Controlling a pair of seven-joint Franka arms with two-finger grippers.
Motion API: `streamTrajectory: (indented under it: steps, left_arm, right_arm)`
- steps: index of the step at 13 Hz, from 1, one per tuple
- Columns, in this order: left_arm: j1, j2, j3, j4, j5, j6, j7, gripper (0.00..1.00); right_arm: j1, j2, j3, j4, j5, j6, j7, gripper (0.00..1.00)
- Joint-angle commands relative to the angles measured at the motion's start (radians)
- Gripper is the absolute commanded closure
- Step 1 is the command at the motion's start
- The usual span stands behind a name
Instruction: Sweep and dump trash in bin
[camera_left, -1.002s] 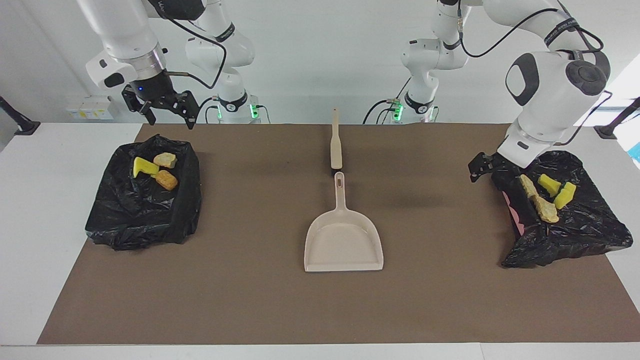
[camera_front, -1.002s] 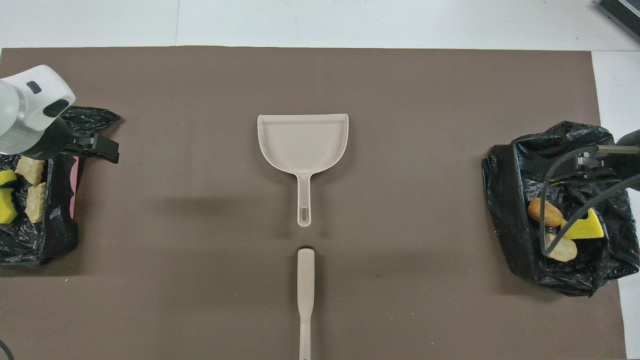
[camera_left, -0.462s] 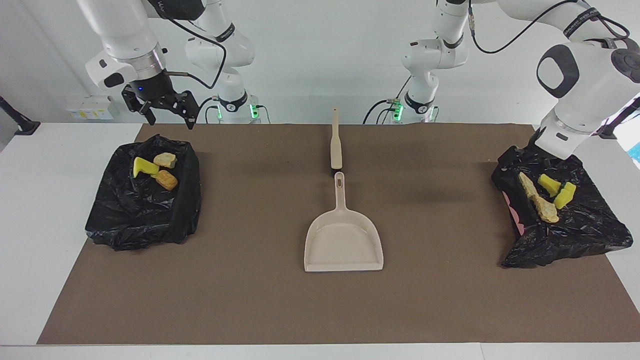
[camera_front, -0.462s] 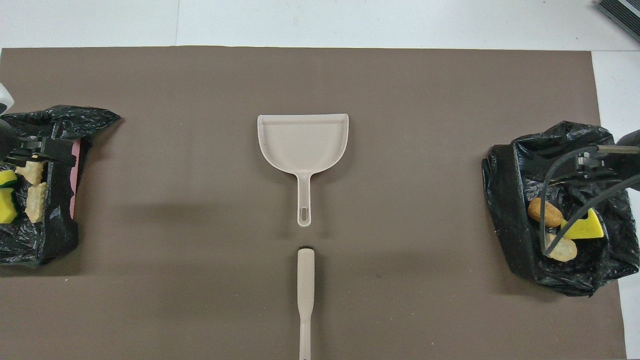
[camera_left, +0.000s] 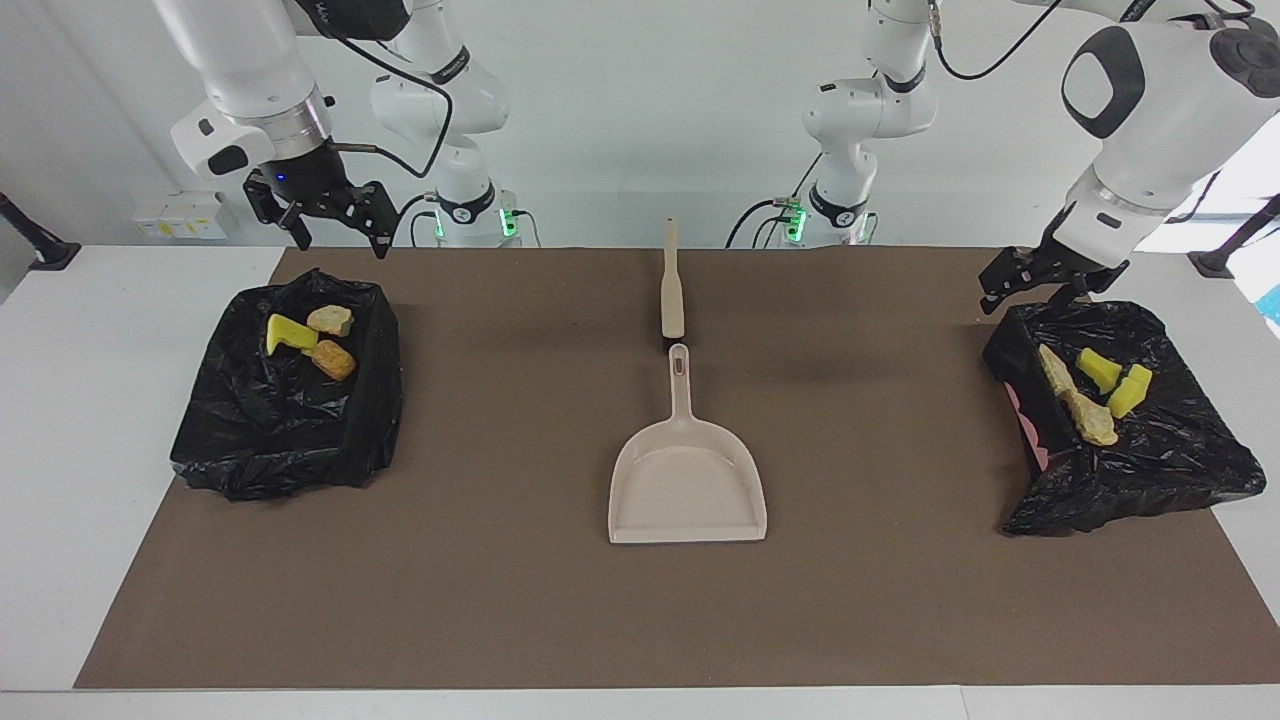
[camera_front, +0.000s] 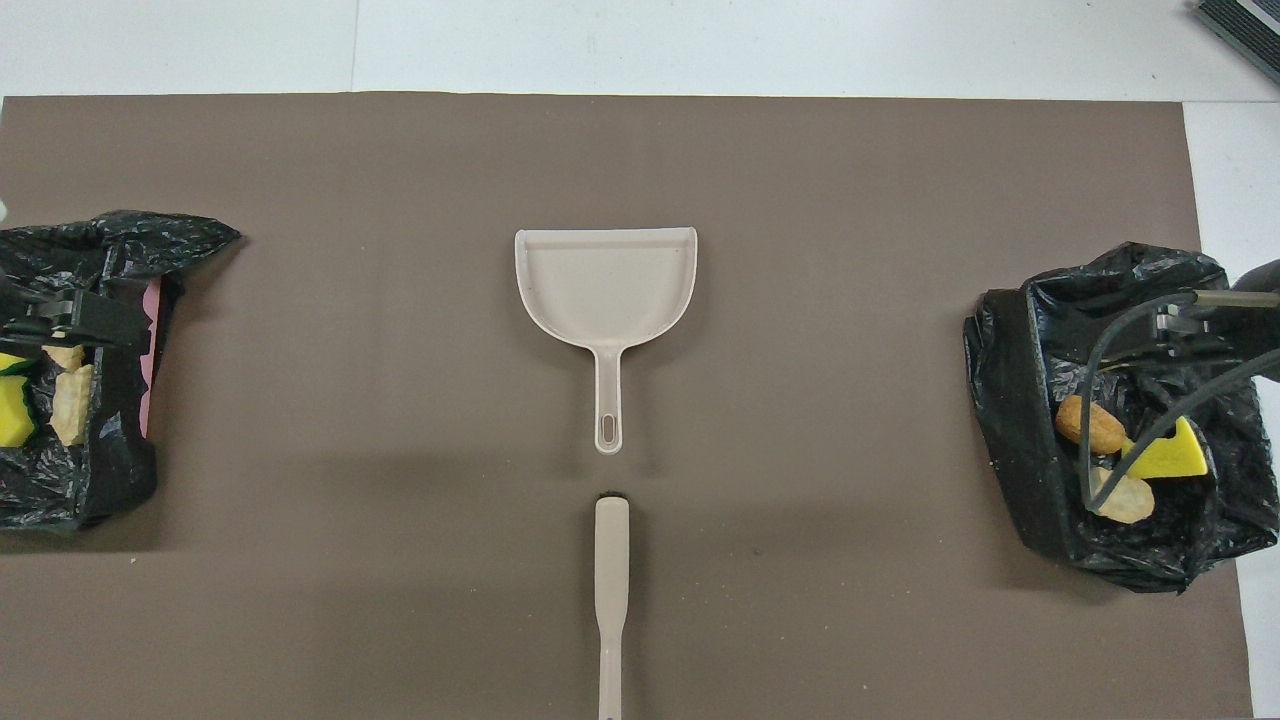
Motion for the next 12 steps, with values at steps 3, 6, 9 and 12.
streamTrajectory:
  steps: [3, 6, 9, 12]
  left_arm:
    - [-0.018, -0.036, 0.000, -0.014, 0.039, -0.059, 0.025, 0.00]
    - [-0.007, -0.044, 0.000, -0.025, 0.036, -0.068, 0.064, 0.00]
    - [-0.005, -0.042, -0.001, -0.017, 0.031, -0.065, 0.100, 0.00]
    - [-0.011, -0.038, 0.000, -0.005, 0.028, -0.071, 0.098, 0.00]
  right_arm:
    - [-0.012, -0.022, 0.004, -0.023, 0.003, 0.006, -0.021, 0.00]
    - [-0.012, -0.022, 0.004, -0.023, 0.003, 0.006, -0.021, 0.00]
    - [-0.014, -0.022, 0.004, -0.023, 0.003, 0.006, -0.021, 0.00]
    - [-0.017, -0.022, 0.004, -0.023, 0.003, 0.006, -0.023, 0.00]
